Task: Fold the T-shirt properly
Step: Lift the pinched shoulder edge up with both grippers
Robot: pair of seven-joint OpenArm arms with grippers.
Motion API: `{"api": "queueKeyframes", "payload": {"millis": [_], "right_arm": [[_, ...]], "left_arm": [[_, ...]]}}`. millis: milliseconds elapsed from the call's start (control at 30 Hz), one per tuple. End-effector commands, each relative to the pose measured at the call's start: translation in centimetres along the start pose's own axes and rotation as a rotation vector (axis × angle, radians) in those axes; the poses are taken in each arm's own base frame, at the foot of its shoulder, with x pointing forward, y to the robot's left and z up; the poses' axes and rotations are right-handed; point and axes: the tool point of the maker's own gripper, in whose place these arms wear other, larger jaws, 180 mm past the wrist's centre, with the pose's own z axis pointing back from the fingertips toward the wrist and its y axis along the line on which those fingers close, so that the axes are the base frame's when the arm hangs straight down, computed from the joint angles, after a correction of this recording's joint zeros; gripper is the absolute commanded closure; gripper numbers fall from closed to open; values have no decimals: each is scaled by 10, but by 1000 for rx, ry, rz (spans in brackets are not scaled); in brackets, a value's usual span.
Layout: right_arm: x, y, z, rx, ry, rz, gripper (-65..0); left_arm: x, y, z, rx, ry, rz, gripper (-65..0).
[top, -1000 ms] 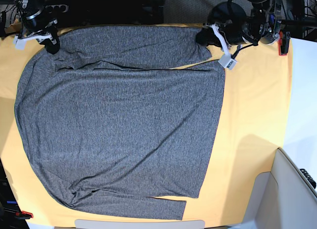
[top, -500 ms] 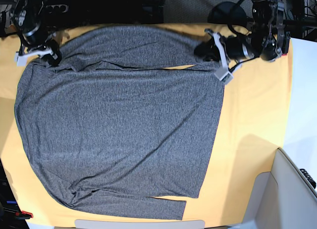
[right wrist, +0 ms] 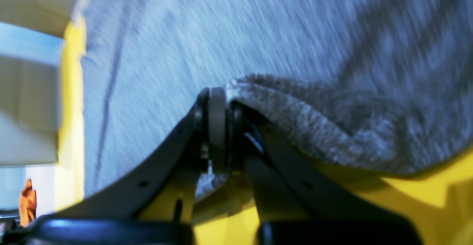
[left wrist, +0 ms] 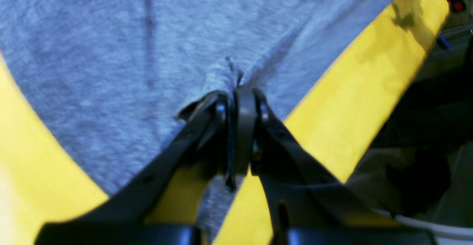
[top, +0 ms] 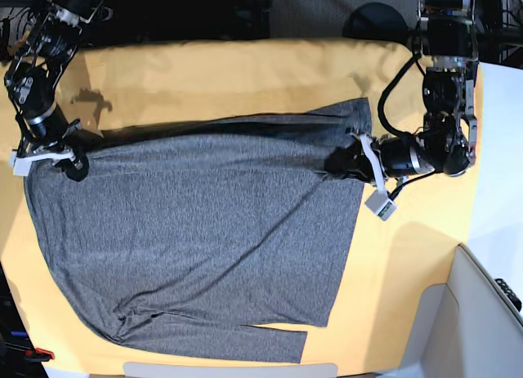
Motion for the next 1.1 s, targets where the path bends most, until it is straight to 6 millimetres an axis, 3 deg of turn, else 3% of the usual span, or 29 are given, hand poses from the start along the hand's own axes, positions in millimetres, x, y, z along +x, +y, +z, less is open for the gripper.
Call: {"api": "queueKeyframes", "payload": {"millis": [0, 167, 333, 600, 733, 800, 967, 1067], "right_arm": [[18, 9, -2, 31, -45, 14, 0], [20, 4, -22, 38, -32, -55, 0], [4, -12, -37, 15, 18, -132, 0], [-10, -24, -39, -9, 53, -160, 0], [-20, -34, -36, -44, 76, -147, -2], [-24, -40, -35, -75, 89, -125, -34], [-35, -54, -31, -140, 118, -88, -193], [-37, -56, -29, -146, 120, -89, -258]], "left_arm": [[21, 5, 7, 5, -51, -18, -3], [37, 18, 6, 12, -89, 8, -3], [31, 24, 2, 11, -81, 43, -3], [26, 25, 1, 13, -74, 51, -4], [4, 23, -3, 5, -38, 81, -13], [-6, 21, -5, 2, -23, 96, -49], [-14, 21, -5, 3, -14, 113, -192], [-15, 22, -5, 4, -12, 115, -221]]}}
